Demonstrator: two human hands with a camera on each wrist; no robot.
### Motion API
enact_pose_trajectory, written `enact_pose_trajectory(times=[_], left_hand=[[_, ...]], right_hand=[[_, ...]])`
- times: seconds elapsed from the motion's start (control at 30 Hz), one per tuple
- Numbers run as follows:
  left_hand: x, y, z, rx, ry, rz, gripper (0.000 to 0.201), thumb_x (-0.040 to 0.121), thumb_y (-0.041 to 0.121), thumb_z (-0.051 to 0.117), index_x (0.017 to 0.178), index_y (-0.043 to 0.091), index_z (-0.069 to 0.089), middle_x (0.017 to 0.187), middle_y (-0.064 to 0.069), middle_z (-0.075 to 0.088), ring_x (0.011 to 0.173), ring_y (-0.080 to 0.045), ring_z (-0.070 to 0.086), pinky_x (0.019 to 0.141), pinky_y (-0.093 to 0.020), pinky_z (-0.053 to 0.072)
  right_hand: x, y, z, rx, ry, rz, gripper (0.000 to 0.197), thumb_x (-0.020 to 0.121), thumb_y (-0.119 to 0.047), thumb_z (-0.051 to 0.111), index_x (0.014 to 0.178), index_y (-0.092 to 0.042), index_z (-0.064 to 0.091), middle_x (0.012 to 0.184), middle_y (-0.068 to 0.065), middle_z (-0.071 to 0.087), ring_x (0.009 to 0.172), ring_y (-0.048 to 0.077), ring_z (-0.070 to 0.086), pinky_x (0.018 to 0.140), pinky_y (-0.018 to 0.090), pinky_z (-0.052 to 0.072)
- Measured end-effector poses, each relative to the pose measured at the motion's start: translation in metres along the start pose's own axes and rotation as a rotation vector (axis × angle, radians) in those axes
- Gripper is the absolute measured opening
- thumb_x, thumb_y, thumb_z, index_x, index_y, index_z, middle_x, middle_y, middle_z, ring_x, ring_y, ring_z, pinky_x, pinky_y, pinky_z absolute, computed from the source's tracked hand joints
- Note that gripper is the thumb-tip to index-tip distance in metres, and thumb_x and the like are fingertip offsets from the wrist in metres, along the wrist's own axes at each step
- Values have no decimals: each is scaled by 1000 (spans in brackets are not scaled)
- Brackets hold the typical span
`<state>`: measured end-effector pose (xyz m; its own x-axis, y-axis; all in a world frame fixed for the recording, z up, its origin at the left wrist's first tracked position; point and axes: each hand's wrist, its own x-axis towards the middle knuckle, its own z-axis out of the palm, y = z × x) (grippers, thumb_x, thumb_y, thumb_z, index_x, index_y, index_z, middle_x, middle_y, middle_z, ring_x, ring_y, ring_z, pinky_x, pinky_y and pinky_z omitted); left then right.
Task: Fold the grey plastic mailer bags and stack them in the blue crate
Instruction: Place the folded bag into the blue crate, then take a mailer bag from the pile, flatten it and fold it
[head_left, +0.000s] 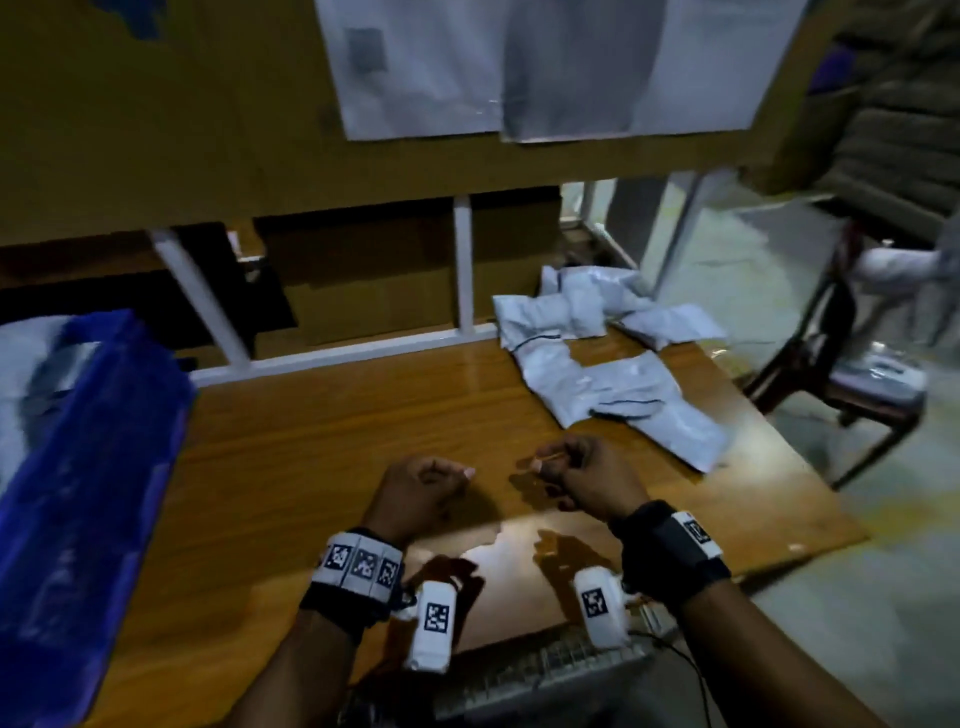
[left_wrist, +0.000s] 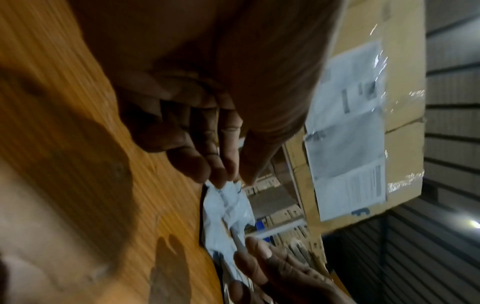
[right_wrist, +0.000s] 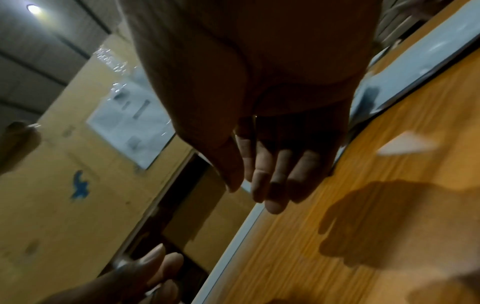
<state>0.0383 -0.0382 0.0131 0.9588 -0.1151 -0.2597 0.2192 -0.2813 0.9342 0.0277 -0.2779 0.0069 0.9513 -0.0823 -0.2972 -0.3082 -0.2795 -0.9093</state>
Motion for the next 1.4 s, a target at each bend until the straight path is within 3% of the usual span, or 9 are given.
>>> enact_pose_trajectory(times=[0.3,0.43,0.53,0.73,0.9,1.03,1.13,1.3,1.4], left_hand=[[128,20,97,-84,-142,-149,21,82,22,84,97,15,71,87,-6,75,69,-22,72,55,-30,54],[185,33,114,-167,-117,-211,52,59,41,85,103,20,66,102,-10,74,94,-37,72,82,-57,60],[219,33,125,-208,-58,-283,53,81,35,84,125,21,57,107,-11,68,90,-29,69,67,-42,58],[245,30,134,-292,-5,-440,45,93,30,73,132,21,53,93,-20,72,61,-24,63,49,-28,44],[226,31,129,-234,39,-286,32,94,17,72,124,7,63,87,-9,70,75,-25,68,65,-39,57],[187,22,107,-112,276,-136,26,92,49,68,99,25,73,86,5,73,73,-13,69,65,-32,59],[143,13,95,-522,177,-327,26,96,41,65,112,22,68,102,-3,75,89,-22,70,90,-47,58],[62,-27,73,-714,230,-464,64,73,50,87,121,12,71,111,-12,65,93,-33,60,74,-41,47],[14,-50,57,-579,455,-449,43,76,29,89,106,2,74,84,-21,66,73,-30,59,66,-41,44]], right_hand=[[66,29,-92,-60,287,102,14,90,-25,80,95,-14,73,81,9,75,74,25,75,52,29,52],[122,30,-109,-170,345,76,15,89,-29,78,101,-20,73,101,2,76,83,21,71,67,38,58],[163,33,-107,-243,330,103,37,85,-35,82,115,-18,69,110,1,72,100,18,67,90,36,55],[200,28,-90,-380,246,207,67,77,-51,85,132,-18,63,116,4,75,114,23,67,94,32,51],[196,22,-92,-303,248,70,33,76,-26,88,104,-23,71,80,-11,72,66,-7,66,71,16,56],[168,29,-98,-13,124,-43,24,76,-7,88,95,-17,78,83,-1,73,75,14,71,73,33,59],[139,37,-106,-26,-89,-208,24,78,-4,87,98,-15,80,90,0,79,84,10,74,77,31,60],[111,52,-104,-270,-313,-352,23,83,-18,86,104,-24,79,105,-11,76,91,1,72,80,32,60],[95,49,-87,-393,-380,-415,23,86,-23,84,108,-24,79,107,-12,75,88,-3,70,75,25,59]])
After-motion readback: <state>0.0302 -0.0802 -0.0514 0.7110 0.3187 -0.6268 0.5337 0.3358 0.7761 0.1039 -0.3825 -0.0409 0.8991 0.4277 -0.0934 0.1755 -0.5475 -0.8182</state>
